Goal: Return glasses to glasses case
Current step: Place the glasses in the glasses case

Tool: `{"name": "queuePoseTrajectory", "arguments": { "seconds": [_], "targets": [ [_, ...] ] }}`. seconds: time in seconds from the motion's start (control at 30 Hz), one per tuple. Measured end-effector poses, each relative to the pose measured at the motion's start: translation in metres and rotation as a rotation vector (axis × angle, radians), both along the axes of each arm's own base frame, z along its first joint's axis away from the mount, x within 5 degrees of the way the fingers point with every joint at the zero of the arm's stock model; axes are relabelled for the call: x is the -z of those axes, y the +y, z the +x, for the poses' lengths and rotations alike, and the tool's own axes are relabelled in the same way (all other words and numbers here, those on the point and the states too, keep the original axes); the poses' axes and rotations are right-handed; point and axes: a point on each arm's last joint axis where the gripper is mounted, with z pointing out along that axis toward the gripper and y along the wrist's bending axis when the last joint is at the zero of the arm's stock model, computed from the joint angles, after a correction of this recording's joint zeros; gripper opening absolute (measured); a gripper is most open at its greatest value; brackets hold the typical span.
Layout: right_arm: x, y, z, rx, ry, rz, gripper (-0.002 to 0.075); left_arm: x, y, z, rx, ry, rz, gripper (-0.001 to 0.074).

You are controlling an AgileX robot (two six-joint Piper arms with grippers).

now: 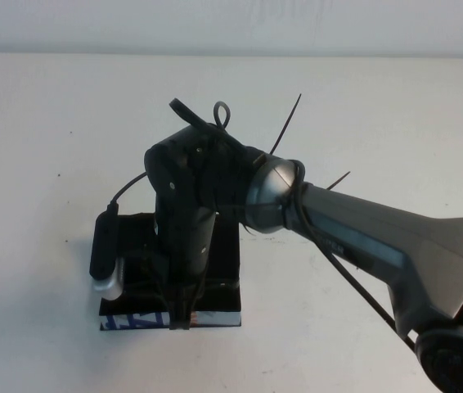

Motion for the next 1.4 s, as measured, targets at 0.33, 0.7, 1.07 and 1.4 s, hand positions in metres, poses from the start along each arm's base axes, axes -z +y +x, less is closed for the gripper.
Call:
{"name": "queuePoseTrajectory", "arguments": {
  "seconds": [0.33,0.7,1.07,1.4],
  "targets": [
    [-0.008,0.004,0.003,0.018,-0.019,0.026,0.0068,0.0,0.0,0.0,0.0,0.0,0.0,-0.0001],
    [-0.008,0.004,0.004,0.026,-0.018,0.027,0.0067,0.0,0.0,0.0,0.0,0.0,0.0,-0.0001],
    [0.005,0.005,0.006,0.026,0.0,0.005,0.0067,0.0,0.0,0.0,0.0,0.0,0.0,-0.0001],
    [0.007,0.005,0.007,0.029,0.003,0.004,0.0067,0.0,0.0,0.0,0.0,0.0,0.0,-0.0001]
  ]
}}
